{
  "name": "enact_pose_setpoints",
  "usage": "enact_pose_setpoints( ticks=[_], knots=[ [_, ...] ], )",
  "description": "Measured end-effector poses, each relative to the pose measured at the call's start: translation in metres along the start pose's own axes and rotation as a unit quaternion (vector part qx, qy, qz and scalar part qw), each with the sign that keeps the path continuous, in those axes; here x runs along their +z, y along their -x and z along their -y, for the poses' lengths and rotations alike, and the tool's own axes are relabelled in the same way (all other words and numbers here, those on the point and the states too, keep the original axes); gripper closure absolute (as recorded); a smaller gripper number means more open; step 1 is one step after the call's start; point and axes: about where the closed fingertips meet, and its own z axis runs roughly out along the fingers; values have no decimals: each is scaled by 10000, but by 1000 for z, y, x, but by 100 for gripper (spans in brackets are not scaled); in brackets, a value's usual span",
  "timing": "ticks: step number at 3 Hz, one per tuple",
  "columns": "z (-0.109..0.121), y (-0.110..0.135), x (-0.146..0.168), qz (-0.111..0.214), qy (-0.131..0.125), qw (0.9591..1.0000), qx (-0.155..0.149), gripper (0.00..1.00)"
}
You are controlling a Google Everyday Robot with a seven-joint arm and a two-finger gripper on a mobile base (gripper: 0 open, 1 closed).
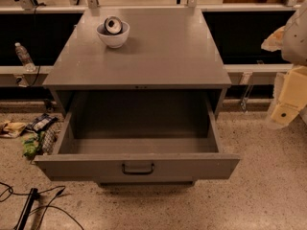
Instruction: Close top drawer
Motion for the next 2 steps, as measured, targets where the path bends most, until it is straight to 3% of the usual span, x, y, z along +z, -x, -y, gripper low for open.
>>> enact_pose_setpoints(
  ticks=[1, 2],
  knots=[
    [0, 0, 0, 0, 0, 10000, 0, 0],
    [1, 1, -2, 14, -47, 10000, -4, 15]
  ],
)
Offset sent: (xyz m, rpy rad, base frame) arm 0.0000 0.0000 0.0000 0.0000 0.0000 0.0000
